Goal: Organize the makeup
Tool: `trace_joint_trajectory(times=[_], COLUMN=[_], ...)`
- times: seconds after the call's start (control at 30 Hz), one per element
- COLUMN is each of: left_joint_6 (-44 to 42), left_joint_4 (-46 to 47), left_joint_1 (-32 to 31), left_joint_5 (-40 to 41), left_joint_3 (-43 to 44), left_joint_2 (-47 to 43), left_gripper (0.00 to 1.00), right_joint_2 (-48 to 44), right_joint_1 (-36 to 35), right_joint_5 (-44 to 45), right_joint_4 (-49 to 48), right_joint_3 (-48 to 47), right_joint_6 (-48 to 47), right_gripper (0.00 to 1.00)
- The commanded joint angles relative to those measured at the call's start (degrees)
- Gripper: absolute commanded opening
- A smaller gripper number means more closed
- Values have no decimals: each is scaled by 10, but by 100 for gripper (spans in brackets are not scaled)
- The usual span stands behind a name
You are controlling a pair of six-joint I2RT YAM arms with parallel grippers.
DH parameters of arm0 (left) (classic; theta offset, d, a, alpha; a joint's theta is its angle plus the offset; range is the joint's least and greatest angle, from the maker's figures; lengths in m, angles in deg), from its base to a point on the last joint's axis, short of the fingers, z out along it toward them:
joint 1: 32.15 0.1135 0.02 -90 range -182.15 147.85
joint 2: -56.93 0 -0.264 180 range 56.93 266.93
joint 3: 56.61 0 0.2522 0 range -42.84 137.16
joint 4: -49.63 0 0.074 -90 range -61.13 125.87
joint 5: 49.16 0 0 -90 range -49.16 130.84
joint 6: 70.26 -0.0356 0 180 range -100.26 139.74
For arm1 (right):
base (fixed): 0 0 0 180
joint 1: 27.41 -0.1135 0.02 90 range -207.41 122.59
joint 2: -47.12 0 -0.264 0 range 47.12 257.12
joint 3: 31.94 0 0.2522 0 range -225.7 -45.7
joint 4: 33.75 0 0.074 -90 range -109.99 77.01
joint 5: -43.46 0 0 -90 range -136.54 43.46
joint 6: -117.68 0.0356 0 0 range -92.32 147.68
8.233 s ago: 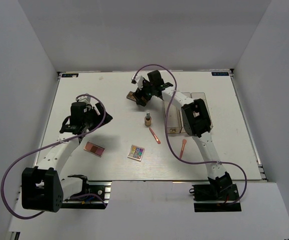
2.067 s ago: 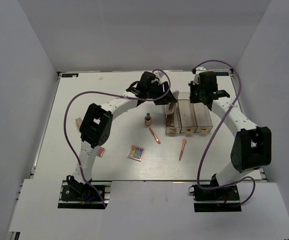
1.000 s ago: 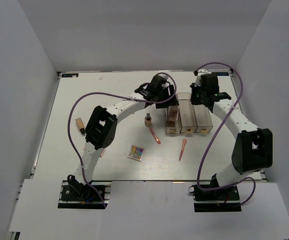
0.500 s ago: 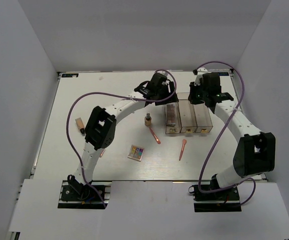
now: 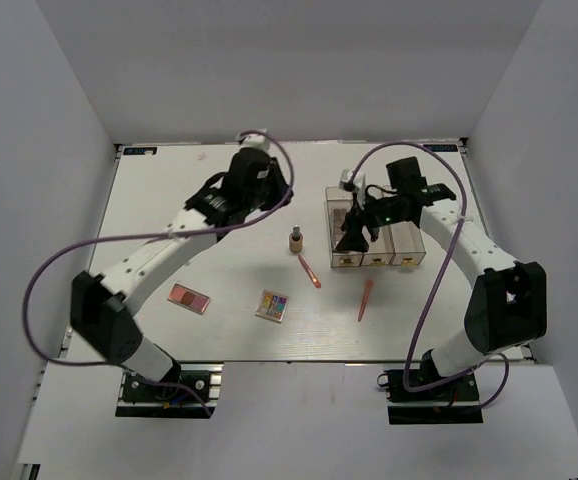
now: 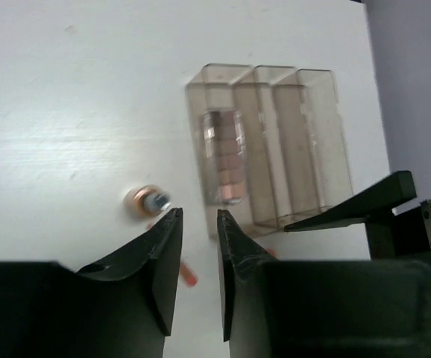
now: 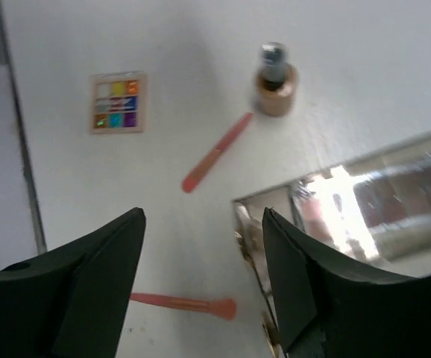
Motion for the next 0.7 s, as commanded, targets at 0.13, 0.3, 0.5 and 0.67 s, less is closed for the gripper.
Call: trace_joint_trajectory(times=[0.13, 0.3, 0.5, 0.67], left_joint_6=[94, 203, 379, 455], left_joint_4=[-95, -236, -367, -366], left_joint_1=[21, 26, 32, 43], left_joint_5=[118, 163, 167, 171], left_joint_3=[-193, -227, -277, -360], left_joint_2=[-188, -243, -243, -298], left_gripper=[68, 84, 86, 87], right_joint_2=[-7, 39, 73, 78], right_joint_1=[-114, -173, -200, -209], right_joint_5=[-32, 18, 97, 117], right_joint_4=[40, -20, -81, -102], right_joint_3=[7, -15, -34, -24], right_joint_6=[-146, -56, 37, 59], right_gripper=[79, 80, 83, 74])
